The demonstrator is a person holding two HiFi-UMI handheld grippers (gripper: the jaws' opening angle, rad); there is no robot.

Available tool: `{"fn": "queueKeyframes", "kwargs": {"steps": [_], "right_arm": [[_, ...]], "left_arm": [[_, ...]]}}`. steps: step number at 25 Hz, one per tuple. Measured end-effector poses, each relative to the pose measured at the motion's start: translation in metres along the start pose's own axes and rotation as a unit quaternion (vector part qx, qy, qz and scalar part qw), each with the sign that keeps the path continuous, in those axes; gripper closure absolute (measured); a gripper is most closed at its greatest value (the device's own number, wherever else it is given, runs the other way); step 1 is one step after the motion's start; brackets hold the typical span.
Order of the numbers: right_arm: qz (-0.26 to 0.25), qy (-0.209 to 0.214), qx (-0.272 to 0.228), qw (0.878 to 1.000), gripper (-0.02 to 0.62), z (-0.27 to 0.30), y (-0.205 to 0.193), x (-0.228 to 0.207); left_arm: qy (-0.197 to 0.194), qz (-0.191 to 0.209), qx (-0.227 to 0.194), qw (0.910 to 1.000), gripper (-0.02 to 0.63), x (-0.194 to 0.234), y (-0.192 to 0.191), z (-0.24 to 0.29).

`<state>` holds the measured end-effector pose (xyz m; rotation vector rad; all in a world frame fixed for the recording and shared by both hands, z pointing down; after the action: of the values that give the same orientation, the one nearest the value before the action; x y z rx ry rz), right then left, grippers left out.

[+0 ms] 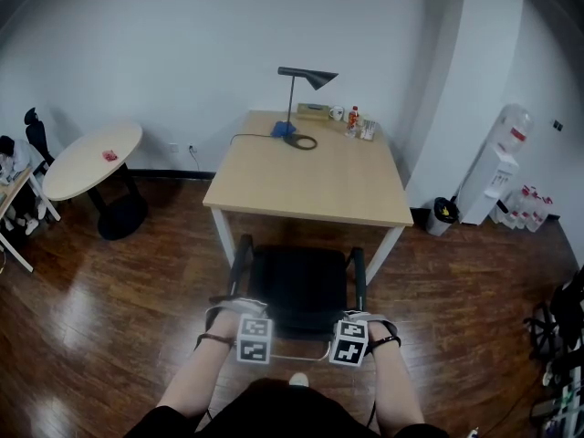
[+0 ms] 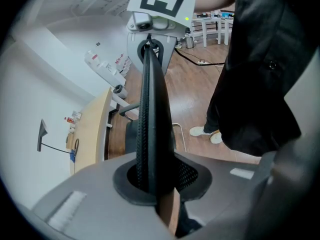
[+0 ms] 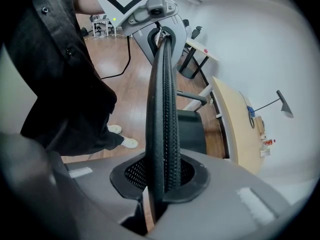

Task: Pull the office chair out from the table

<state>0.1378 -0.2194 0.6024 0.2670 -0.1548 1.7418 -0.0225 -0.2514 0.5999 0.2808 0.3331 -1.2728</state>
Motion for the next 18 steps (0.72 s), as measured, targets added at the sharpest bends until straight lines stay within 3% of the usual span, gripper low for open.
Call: {"fn": "queueKeyframes", "kwargs": {"steps": [18], "right_arm": [[0.014,0.016,0.023,1.0,0.522,-0.019,0.004,0.044]], "left_arm": [[-0.002,0.008,-0.001,1.0,0.555,-0.041,0.002,-0.025]]}}
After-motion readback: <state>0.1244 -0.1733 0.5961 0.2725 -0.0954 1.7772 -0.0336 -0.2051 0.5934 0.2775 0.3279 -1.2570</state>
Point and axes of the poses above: the fingertips, and each gripper's own axes: z forward along the fingers, x to its left, y out of its top, the point moved 6 cm from there along -z, backward along the fingers, and after that the axes turned 13 degrees about x, right-handed, at the moved point
